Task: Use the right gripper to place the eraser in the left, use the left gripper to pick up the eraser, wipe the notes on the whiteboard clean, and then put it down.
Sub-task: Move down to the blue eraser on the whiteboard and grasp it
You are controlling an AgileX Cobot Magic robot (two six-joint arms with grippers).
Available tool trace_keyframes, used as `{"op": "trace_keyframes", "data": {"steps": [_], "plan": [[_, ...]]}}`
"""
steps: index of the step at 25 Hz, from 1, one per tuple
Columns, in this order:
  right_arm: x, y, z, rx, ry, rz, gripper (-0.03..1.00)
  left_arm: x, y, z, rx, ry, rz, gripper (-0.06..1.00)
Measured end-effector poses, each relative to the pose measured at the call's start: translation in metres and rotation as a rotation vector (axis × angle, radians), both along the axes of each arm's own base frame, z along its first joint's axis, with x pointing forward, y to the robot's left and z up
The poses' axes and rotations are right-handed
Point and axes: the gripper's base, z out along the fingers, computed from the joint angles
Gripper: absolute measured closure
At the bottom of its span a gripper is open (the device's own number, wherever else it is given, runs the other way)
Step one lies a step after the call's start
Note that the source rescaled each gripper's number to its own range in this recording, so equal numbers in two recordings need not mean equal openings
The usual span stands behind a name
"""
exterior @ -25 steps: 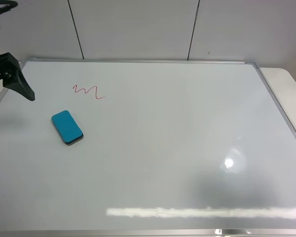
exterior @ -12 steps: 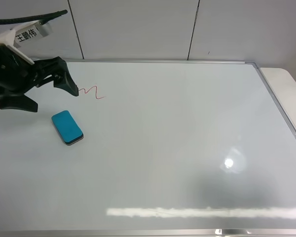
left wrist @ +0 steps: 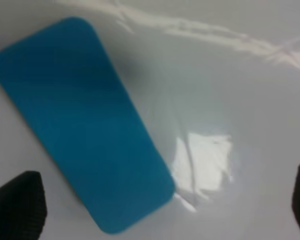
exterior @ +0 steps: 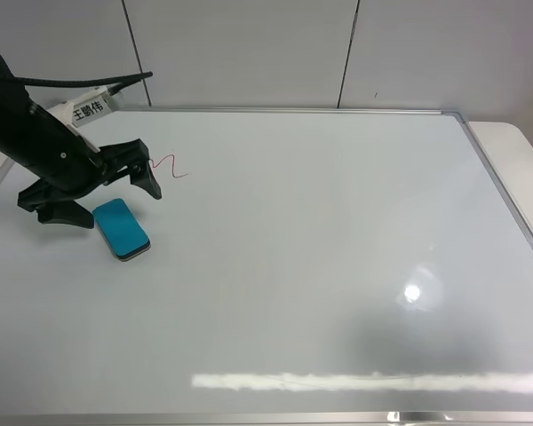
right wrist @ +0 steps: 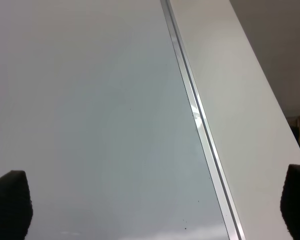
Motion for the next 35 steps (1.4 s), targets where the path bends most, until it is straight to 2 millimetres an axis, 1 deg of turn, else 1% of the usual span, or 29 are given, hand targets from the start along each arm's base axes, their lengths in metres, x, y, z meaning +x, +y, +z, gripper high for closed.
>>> {"op": "trace_keyframes", "data": {"steps": [3,8,10,15,20,22,26,29,32,35], "plan": [[0.000,0.000,0.000,0.000,0.000,0.000,-0.03,0.002,0.005,-0.013,0.068,0.034,0.019,-0.06],[0.000,0.000,0.000,0.000,0.000,0.000,-0.03,0.004,0.014,-0.017,0.168,0.035,0.099,-0.06],[0.000,0.000,0.000,0.000,0.000,0.000,-0.03,0.004,0.012,-0.017,0.195,0.023,0.104,-0.05],[0.000,0.000,0.000,0.000,0.000,0.000,-0.03,0.002,-0.008,-0.015,0.203,-0.020,0.086,-0.03],[0.000,0.000,0.000,0.000,0.000,0.000,-0.03,0.007,-0.024,-0.006,0.239,-0.084,0.060,-0.03],[0.000,0.000,0.000,0.000,0.000,0.000,-0.03,0.007,-0.024,-0.005,0.268,-0.098,0.074,-0.03],[0.000,0.000,0.000,-0.003,0.000,-0.004,-0.03,0.006,-0.019,-0.004,0.309,-0.091,0.167,-0.03],[0.000,-0.001,0.000,-0.005,0.000,-0.005,-0.03,0.005,-0.019,-0.005,0.298,-0.082,0.209,-0.03],[0.000,-0.001,0.000,-0.005,0.000,-0.005,-0.03,0.004,-0.022,-0.011,0.267,-0.042,0.247,-0.03],[0.000,-0.001,0.000,-0.005,0.000,-0.005,-0.03,0.003,-0.025,-0.024,0.252,0.024,0.253,-0.03]]}}
